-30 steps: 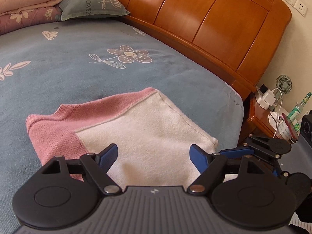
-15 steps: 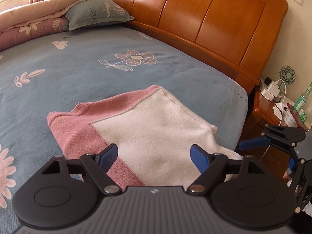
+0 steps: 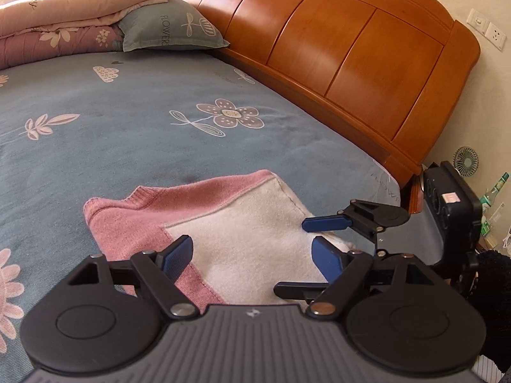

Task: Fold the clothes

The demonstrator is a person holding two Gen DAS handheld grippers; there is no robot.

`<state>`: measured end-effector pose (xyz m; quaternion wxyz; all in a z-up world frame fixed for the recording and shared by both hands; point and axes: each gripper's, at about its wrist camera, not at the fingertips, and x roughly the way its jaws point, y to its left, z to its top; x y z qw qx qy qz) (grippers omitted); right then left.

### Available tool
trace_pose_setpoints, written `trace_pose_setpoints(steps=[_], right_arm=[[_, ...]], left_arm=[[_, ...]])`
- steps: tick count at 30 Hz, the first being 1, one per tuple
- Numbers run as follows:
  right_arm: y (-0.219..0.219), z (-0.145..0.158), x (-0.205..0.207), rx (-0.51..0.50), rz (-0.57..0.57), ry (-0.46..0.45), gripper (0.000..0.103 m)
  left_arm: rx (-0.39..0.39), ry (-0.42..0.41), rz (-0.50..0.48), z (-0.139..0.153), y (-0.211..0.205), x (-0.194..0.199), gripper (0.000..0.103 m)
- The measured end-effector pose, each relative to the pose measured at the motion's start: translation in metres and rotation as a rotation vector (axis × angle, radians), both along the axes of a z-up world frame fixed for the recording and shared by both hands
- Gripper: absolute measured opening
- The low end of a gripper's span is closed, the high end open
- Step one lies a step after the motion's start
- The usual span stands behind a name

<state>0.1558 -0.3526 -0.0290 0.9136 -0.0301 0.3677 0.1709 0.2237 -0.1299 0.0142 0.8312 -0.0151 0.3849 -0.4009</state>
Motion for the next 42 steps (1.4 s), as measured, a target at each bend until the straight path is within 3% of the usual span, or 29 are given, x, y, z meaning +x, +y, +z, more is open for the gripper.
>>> trace_pose_setpoints(steps=[3, 6, 8, 16, 20, 26, 31, 35, 42], right_arm=[[-0.009, -0.006, -0.011, 0.017, -0.002, -0.024, 0.103], [-0.011, -0.006, -0.015, 0.018, -0.019, -0.021, 0.103], [-0.011, -0.006, -0.016, 0.015, -0.023, -0.027, 0.103], [-0.011, -0.008, -0.018, 0.03, -0.03, -0.042, 0.103], [-0.012, -0.009, -0.018, 0.036, -0.034, -0.048, 0.103], [-0.013, -0.009, -0.02, 0.043, -0.038, -0.065, 0.103], [-0.014, -0.011, -0.022, 0.056, -0.043, -0.078, 0.103], [-0.015, -0.012, -0.023, 0.063, -0.044, -0.084, 0.103], [-0.019, -0.014, -0.025, 0.08, -0.058, -0.086, 0.103]], left_arm=[[0.062, 0.062, 0.013, -0.022, -0.013, 0.017, 0.081], [0.123, 0.08, 0.042, -0.04, -0.019, 0.022, 0.082], [0.133, 0.065, 0.03, -0.036, -0.019, 0.018, 0.083], [0.076, 0.081, 0.013, -0.015, -0.028, 0.022, 0.083], [0.147, 0.128, 0.035, -0.034, -0.044, 0.034, 0.083], [0.072, 0.116, 0.021, -0.012, -0.059, 0.045, 0.082], [0.038, 0.158, -0.022, -0.01, -0.096, 0.066, 0.082], [0.031, 0.221, -0.066, -0.026, -0.131, 0.078, 0.082], [0.076, 0.223, -0.084, -0.044, -0.169, 0.094, 0.082]])
